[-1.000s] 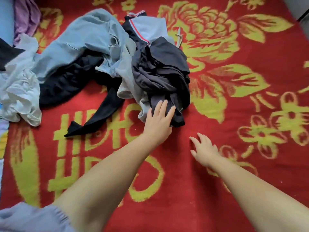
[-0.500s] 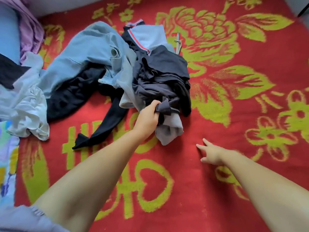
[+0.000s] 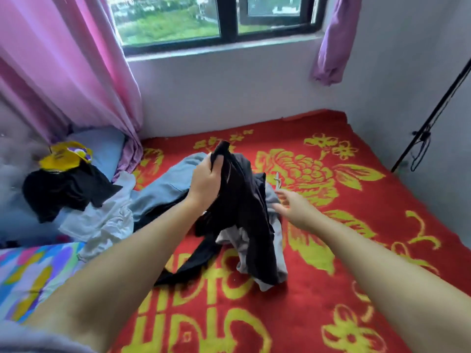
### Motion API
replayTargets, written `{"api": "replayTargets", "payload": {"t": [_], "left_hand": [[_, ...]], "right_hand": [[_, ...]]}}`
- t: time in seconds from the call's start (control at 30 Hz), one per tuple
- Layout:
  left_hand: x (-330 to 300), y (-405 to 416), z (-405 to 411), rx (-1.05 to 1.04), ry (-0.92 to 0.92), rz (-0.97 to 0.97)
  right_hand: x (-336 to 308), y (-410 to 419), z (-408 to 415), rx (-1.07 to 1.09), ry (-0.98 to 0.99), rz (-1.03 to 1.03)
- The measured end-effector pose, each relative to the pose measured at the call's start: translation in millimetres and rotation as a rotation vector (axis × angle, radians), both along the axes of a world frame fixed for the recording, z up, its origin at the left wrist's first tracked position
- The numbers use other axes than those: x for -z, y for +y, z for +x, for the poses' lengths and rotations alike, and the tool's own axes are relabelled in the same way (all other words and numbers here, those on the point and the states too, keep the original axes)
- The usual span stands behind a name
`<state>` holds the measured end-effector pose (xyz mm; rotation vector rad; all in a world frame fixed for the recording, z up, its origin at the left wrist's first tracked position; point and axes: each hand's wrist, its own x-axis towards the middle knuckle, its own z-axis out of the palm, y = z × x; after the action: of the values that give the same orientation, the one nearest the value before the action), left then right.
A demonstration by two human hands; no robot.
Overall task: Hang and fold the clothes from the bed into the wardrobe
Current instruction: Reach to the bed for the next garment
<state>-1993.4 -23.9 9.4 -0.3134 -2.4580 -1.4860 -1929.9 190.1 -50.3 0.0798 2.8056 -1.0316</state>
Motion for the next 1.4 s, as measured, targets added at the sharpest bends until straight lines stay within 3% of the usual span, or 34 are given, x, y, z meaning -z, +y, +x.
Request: {"api": "replayTargets", "payload": {"t": [0.1, 0.3, 0.43, 0.53, 0.6, 0.67, 0.8, 0.87, 0.93, 1.23, 1.4], "left_hand": [[-48.9, -10.3, 8.6, 0.043, 0.049, 0.068], [-122.1, -20.0, 39.8, 0.352, -0.077, 0.152], [-140.1, -34.3, 51.8, 0.445, -0.225, 0.304], [-136.5, -40.2, 56.1, 0.505, -0.299, 0.385], [-131.7, -43.4, 56.2, 0.496, -0.329, 0.458], [-125.6, -49.9, 58.1, 0.481, -0.431, 0.404], [-103.1, -62.7, 66.4, 0.545, -0.61, -0.033], [-96.4, -59.1, 72.3, 0.632, -0.602, -0.187], [-97.0, -47.5, 80.1, 0.655, -0.556, -0.21], [-123.1, 7.8, 87.8, 0.589, -0.261, 0.187], [-136.7, 22.0, 95.9, 0.772, -0.275, 0.123]], "right_hand": [[-69.1, -29.7, -4.7, 0.008, 0.185, -0.242], [-159.5, -72.6, 9.0, -0.183, 0.2, -0.432], [-182.9, -79.9, 20.8, -0.235, 0.141, -0.465], [-182.8, -87.5, 27.9, -0.239, 0.072, -0.604], [-182.8, -90.1, 30.8, -0.173, 0.144, -0.685], [-187.1, -87.4, 32.5, -0.085, 0.256, -0.73], [-207.1, -72.7, 34.0, 0.041, 0.42, -0.746], [-215.6, -67.8, 37.6, 0.066, 0.458, -0.741], [-217.7, -63.8, 44.0, 0.075, 0.455, -0.712], [-237.3, -52.0, 68.8, 0.024, 0.416, -0.724], [-275.9, -36.5, 63.5, 0.101, 0.467, -1.04]]}}
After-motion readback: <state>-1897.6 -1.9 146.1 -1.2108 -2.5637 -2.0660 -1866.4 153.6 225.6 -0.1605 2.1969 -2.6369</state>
